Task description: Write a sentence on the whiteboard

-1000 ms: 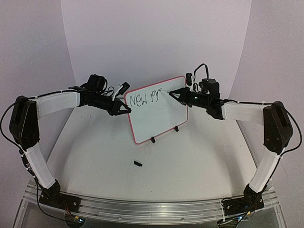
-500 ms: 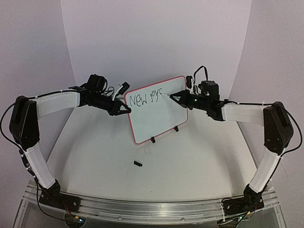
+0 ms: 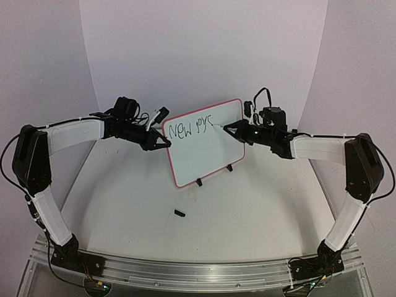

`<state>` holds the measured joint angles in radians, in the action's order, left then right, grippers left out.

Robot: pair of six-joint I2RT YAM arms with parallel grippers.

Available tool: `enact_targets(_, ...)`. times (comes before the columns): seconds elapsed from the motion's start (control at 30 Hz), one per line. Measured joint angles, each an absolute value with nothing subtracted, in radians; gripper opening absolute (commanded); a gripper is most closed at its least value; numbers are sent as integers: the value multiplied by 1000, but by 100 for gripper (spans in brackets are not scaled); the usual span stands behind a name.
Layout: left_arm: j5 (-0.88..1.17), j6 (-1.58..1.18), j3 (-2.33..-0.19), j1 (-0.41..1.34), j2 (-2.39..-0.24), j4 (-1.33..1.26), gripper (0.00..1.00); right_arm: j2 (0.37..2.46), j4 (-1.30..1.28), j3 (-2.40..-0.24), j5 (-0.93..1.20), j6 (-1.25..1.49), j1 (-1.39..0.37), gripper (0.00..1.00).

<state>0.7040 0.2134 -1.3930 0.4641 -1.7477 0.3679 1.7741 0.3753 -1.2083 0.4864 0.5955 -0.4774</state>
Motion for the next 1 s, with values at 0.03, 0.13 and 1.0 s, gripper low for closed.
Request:
enact_targets(0.03, 704, 213, -1393, 464, -1748, 368, 0, 1774, 373, -1208, 491, 594, -477, 0)
enact_targets(0.13, 704, 213, -1393, 464, -1748, 368, 0, 1774, 368, -1209, 507, 592, -477, 0)
enact_targets(1.0, 703, 217, -1393, 466, -1748, 368, 0, 1802, 342, -1246, 567, 595, -478, 0)
